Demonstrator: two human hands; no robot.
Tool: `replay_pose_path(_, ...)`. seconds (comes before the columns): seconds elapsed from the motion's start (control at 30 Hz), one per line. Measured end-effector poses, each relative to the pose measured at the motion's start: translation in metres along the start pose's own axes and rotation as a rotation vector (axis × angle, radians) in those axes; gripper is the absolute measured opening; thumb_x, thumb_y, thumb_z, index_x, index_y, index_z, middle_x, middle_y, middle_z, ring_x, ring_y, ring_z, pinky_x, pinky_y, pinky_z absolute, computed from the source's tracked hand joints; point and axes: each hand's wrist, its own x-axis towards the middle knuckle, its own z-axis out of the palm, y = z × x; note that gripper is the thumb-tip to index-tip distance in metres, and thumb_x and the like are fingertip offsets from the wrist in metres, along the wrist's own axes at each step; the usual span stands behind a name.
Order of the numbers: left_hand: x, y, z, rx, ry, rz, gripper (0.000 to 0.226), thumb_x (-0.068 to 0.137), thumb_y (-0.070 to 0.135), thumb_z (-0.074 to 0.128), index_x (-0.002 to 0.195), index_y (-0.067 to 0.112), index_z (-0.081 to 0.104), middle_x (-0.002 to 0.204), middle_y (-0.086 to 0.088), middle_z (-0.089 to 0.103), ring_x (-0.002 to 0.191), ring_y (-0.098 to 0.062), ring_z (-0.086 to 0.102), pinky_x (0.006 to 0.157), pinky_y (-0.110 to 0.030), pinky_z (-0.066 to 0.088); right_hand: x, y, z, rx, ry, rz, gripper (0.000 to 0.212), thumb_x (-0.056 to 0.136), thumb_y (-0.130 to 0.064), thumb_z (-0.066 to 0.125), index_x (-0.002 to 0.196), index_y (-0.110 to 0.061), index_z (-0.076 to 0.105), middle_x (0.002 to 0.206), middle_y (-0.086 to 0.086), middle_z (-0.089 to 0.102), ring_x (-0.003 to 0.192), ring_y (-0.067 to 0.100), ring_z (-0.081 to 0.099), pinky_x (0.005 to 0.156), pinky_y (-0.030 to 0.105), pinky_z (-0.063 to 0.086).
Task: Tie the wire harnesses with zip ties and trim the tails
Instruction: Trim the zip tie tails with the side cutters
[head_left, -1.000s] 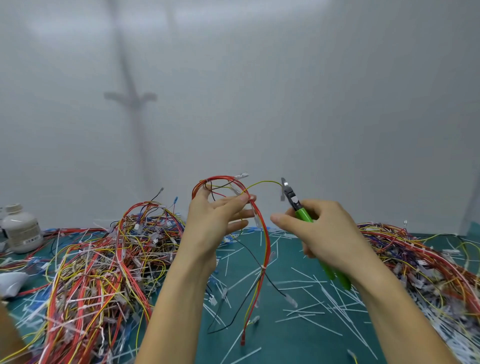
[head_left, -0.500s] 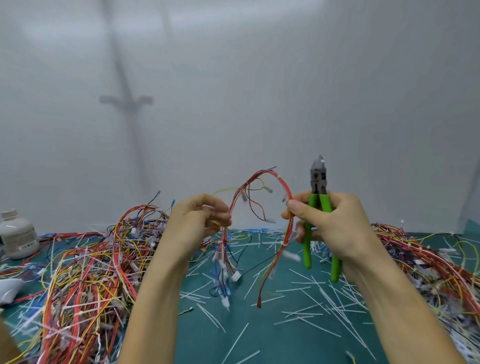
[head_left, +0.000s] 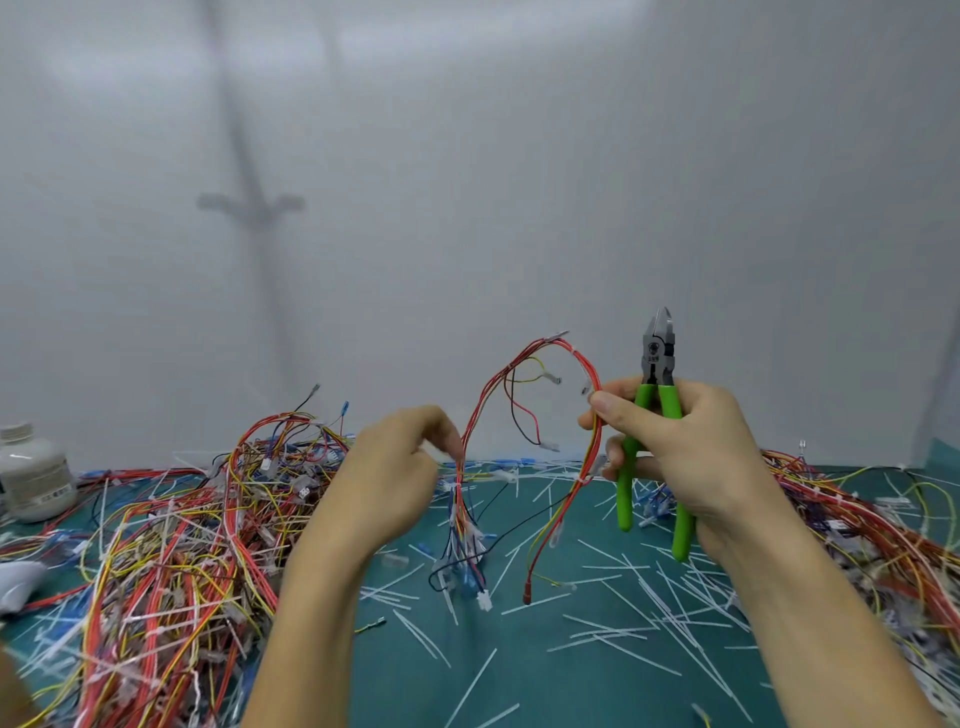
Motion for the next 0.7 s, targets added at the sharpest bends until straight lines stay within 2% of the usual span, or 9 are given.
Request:
replay_pose_path(0.07, -0.002, 0.012, 0.003, -0.058, 0.177, 0.070, 0.042, 0.085, -0.010, 0.037, 0.094, 0.022, 0.063, 0.104, 0.009, 0.060, 0.100, -0.006, 0.052, 0.069, -0.014, 0.033, 0.000, 0.000, 0.002, 0.019, 0.014, 0.009, 0.004, 0.090, -0.009, 0.068, 0.087, -0.007, 0.067, 0.076, 0.007, 0.075, 0.045, 0.015, 0.053, 0.056, 0.040, 0.058)
replay_pose_path(0.13, -0.007, 0.028, 0.005, -0.198, 0.228, 0.196, 0.031, 0.092, -0.001, 0.044, 0.101, 0.022, 0.061, 0.102, 0.011, 0.066, 0.096, -0.003, 0.058, 0.075, -0.010, 0.037, -0.001, 0.000, 0.006, 0.032, 0.029, 0.017, 0.005, 0.090, -0.009, 0.068, 0.087, -0.005, 0.067, 0.076, 0.008, 0.075, 0.045, 0.016, 0.053, 0.059, 0.044, 0.058)
replay_pose_path(0.2, -0.013, 0.044, 0.009, -0.291, 0.128, 0.310, 0.017, 0.095, 0.013, 0.054, 0.102, 0.026, 0.062, 0.092, 0.012, 0.070, 0.089, 0.000, 0.064, 0.077, -0.013, 0.046, -0.002, 0.000, 0.009, 0.048, 0.044, 0.017, 0.007, 0.090, -0.010, 0.068, 0.089, -0.004, 0.066, 0.075, 0.008, 0.075, 0.046, 0.017, 0.052, 0.061, 0.047, 0.058)
replay_pose_path(0.27, -0.018, 0.052, 0.017, -0.176, 0.032, 0.375, 0.011, 0.091, 0.030, 0.063, 0.101, 0.031, 0.060, 0.083, 0.013, 0.069, 0.081, -0.003, 0.065, 0.077, -0.026, 0.050, -0.003, 0.000, 0.011, 0.042, 0.051, 0.005, 0.008, 0.090, -0.011, 0.068, 0.090, -0.003, 0.067, 0.073, 0.007, 0.074, 0.046, 0.017, 0.053, 0.061, 0.049, 0.059)
replay_pose_path(0.3, -0.019, 0.054, 0.022, -0.077, 0.032, 0.402, 0.018, 0.087, 0.036, 0.067, 0.101, 0.033, 0.057, 0.079, 0.014, 0.066, 0.075, -0.004, 0.063, 0.075, -0.031, 0.051, -0.003, 0.000, 0.011, 0.033, 0.054, 0.000, 0.010, 0.090, -0.012, 0.069, 0.091, -0.003, 0.067, 0.072, 0.006, 0.074, 0.046, 0.018, 0.054, 0.060, 0.049, 0.059)
replay_pose_path(0.37, -0.018, 0.053, 0.025, 0.030, 0.052, 0.398, 0.029, 0.081, 0.042, 0.072, 0.100, 0.035, 0.051, 0.072, 0.014, 0.062, 0.066, -0.005, 0.056, 0.070, -0.036, 0.051, -0.004, 0.000, 0.011, 0.038, 0.061, 0.004, 0.011, 0.089, -0.014, 0.070, 0.091, -0.003, 0.067, 0.073, 0.007, 0.074, 0.047, 0.018, 0.054, 0.058, 0.047, 0.059)
replay_pose_path(0.43, -0.015, 0.048, 0.025, 0.031, 0.030, 0.337, 0.032, 0.078, 0.045, 0.076, 0.094, 0.033, 0.051, 0.068, 0.014, 0.064, 0.064, -0.004, 0.056, 0.069, -0.036, 0.052, -0.003, -0.001, 0.010, 0.081, 0.076, 0.016, 0.011, 0.088, -0.014, 0.071, 0.089, -0.004, 0.067, 0.075, 0.009, 0.075, 0.047, 0.019, 0.054, 0.055, 0.041, 0.059)
replay_pose_path(0.6, -0.013, 0.045, 0.033, 0.112, 0.025, 0.277, 0.034, 0.073, 0.058, 0.075, 0.088, 0.031, 0.059, 0.071, 0.017, 0.066, 0.074, -0.003, 0.063, 0.073, -0.035, 0.053, -0.003, -0.002, 0.010, 0.138, 0.064, 0.039, 0.011, 0.088, -0.014, 0.071, 0.089, -0.003, 0.068, 0.079, 0.011, 0.076, 0.050, 0.021, 0.059, 0.054, 0.038, 0.060)
replay_pose_path(0.7, -0.010, 0.047, 0.040, 0.076, 0.036, 0.291, 0.025, 0.078, 0.047, 0.075, 0.084, 0.027, 0.062, 0.073, 0.013, 0.066, 0.074, -0.007, 0.062, 0.071, -0.034, 0.052, -0.004, -0.002, 0.010, 0.130, 0.027, 0.048, 0.013, 0.087, -0.014, 0.071, 0.093, -0.003, 0.068, 0.082, 0.011, 0.076, 0.053, 0.021, 0.061, 0.057, 0.039, 0.062)
